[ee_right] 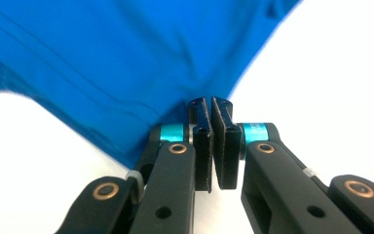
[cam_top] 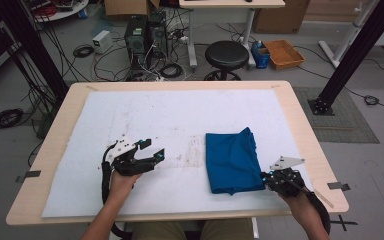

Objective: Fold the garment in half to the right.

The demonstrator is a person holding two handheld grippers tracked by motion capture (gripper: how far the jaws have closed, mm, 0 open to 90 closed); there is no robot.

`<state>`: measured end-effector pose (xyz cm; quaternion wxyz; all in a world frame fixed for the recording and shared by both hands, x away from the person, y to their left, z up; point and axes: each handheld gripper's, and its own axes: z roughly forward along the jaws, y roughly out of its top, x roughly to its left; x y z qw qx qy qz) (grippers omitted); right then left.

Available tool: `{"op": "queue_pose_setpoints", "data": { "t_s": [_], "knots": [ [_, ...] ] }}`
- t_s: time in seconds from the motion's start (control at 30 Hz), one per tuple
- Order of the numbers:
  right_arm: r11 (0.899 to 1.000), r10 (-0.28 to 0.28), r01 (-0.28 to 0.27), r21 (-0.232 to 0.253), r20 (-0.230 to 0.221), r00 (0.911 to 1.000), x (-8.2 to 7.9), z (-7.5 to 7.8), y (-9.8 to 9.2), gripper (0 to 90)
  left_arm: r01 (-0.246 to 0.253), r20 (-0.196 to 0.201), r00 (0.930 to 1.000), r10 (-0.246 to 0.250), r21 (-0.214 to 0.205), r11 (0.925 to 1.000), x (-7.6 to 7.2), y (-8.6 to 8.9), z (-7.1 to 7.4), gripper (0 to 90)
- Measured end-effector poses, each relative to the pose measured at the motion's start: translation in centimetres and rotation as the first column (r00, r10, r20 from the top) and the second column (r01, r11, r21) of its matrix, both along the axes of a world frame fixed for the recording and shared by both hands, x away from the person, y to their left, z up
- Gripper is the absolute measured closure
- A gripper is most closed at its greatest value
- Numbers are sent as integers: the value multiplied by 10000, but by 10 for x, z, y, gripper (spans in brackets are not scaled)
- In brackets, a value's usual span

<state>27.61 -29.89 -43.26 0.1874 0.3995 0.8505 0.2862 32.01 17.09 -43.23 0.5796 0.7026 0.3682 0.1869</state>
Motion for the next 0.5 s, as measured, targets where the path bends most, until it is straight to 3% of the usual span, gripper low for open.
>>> {"op": "queue_pose_setpoints", "data": {
  "t_s": [0.03, 0.1, 0.17, 0.23, 0.27, 0.33, 0.37, 0.43, 0.5],
  "knots": [
    [9999, -83, 81, 76, 177, 9998, -3, 4, -2, 849, -31, -26, 10000, 30, -41, 10000, 0, 0, 0, 309],
    [9965, -260, 209, 807, 620, 9977, -5, 13, -3, 771, -23, -65, 10000, 23, -65, 10000, 0, 1, 0, 309],
    [9892, -239, 87, 1465, 1025, 9944, -6, 20, 1, 760, -34, -75, 10000, 34, -93, 10000, 0, 1, 0, 310],
    [9818, 176, -331, 1869, 837, 9963, -4, 18, 10, 747, -16, -42, 10000, 15, -115, 9999, 0, 2, 0, 309],
    [9853, 314, -413, 1657, 621, 9976, -1, 13, 16, 748, -45, -94, 9999, 43, -122, 9999, 0, 2, 0, 309],
    [9969, 304, -320, 720, 224, 9993, 2, -1, 23, 773, -128, -142, 9998, 126, -136, 9998, 0, 3, -1, 309],
    [9986, 307, -322, 424, 343, 9989, 1, -5, 23, 806, -135, -179, 9998, 132, -154, 9998, 0, 4, -1, 308],
    [9985, 379, -394, 381, 392, 9985, -2, -1, 18, 878, -183, -178, 9997, 180, -145, 9997, 0, 6, -2, 305],
    [9990, 338, -349, 287, 381, 9987, -6, 1, 12, 884, -264, -240, 9994, 260, -159, 9995, -1, 7, -2, 305]
  ]
}}
